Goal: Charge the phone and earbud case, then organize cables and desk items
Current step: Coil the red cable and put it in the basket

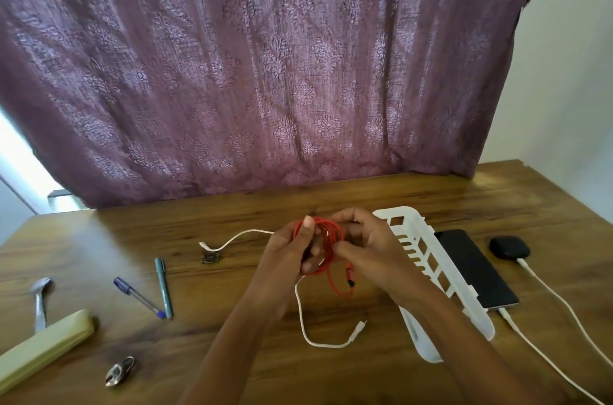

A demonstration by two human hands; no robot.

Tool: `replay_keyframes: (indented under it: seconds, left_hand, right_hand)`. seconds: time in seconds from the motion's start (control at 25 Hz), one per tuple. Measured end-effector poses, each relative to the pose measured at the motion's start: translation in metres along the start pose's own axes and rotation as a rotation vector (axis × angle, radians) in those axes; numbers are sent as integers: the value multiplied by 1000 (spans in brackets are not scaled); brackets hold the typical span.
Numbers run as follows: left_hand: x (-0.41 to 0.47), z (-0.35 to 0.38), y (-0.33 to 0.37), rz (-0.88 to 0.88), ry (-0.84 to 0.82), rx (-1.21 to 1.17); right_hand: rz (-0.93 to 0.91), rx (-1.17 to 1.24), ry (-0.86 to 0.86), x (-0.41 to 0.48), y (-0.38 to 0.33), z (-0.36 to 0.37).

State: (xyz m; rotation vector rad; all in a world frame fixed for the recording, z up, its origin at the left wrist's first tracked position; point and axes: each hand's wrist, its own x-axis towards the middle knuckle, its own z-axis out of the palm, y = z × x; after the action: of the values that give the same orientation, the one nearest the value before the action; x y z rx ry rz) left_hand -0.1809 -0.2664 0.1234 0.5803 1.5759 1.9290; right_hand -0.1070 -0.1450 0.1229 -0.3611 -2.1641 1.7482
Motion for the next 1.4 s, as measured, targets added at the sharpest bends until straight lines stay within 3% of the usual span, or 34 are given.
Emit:
replay_keyframes:
  seconds: [0.2,0.4,0.48,0.68,0.76,0.92,1.04,1.2,1.32,1.4]
  left_hand:
    - [0,5,-1,62,54,106]
    - [2,10,-3,45,63,162]
    - [5,10,-4,14,107,166]
    - [11,8,-7,31,214,110]
    - [14,10,-10,60,255,77]
    - [15,17,-17,94,318,99]
    - [18,12,-18,180,326,270]
    - [18,4,-21,353,302,599]
    - [20,1,-21,370,310,607]
    - [23,1,-20,337,346,526]
  right_hand:
    - [81,147,12,-1,1,-1]
    - [138,514,-128,1,10,-5]
    - [95,382,-103,2,12,-6]
    - [-337,-410,305,-8,14,-3]
    - [-387,-485,315,-15,16,8]
    - [-242,-425,251,-19,17,21]
    - [-89,-241,198,-16,7,16]
    - [293,444,124,-11,-13,-1]
    - [355,834,36,-7,-17,-15]
    - [322,825,3,-7,-21,-23]
